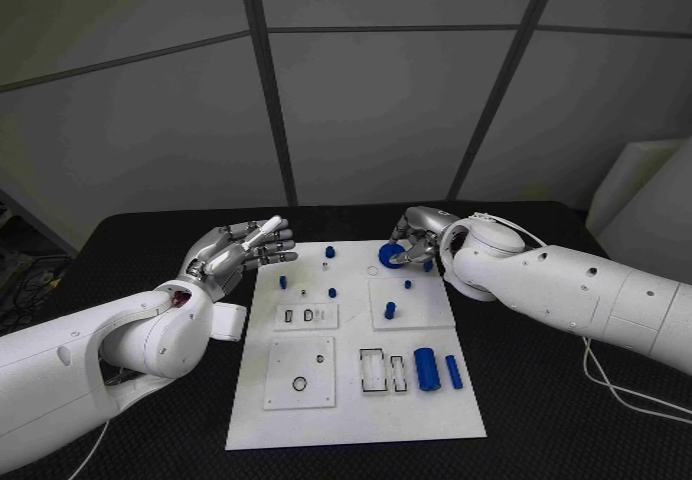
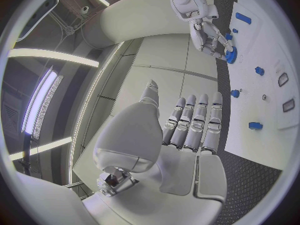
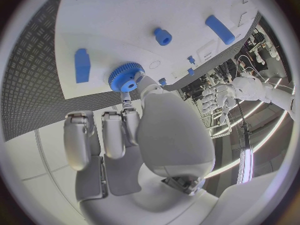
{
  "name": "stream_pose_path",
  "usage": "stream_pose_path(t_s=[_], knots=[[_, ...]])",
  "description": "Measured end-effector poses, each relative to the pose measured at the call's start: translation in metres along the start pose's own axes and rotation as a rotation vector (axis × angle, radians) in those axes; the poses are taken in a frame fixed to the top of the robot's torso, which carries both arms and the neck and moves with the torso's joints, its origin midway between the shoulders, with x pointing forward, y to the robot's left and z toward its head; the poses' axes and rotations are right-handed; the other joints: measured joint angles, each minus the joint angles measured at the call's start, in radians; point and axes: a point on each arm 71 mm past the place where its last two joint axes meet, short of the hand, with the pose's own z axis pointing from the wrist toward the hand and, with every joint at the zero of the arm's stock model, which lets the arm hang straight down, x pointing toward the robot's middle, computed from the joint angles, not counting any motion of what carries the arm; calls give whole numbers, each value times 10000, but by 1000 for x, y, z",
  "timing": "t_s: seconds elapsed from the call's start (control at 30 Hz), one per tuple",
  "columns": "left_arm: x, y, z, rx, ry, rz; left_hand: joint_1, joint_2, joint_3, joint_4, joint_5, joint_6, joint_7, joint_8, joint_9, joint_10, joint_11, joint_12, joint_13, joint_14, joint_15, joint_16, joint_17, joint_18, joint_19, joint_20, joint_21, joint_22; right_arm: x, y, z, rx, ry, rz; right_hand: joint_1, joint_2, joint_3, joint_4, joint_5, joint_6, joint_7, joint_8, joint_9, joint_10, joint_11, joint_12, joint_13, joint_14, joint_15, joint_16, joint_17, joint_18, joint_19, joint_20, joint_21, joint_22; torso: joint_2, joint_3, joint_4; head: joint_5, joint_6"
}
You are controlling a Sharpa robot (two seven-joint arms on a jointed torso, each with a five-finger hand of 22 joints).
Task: Assemble the parts on the task board
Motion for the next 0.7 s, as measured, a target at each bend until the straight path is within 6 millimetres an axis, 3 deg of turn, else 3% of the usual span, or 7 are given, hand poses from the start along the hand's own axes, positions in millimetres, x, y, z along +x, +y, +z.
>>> stream_pose_path(t_s=[0.37,0.7], knots=[[0,0,0,-46,21,-9,0,0,2,2,0,0,0,0,1,0,0,0,0,0,0,0,0,1,0,0,1,1,-2,44,-12,-1308,-587,91,-61,60,-30,-29,-14,2,-2,0,-2,0,0,0,0,36,-36,0,-1,-1,-23,-22,0,-2,-11,-8,8,49,43],[1,0,0,-61,37,-16,0,0,3,2,0,0,0,0,1,0,0,0,0,0,0,0,0,1,1,1,1,2,7,91,-6,-2136,-942,-186,-62,57,-31,-29,42,3,-3,0,-4,-1,0,-1,0,37,-36,0,-2,-1,-35,-33,0,-3,2,-18,31,76,52]])
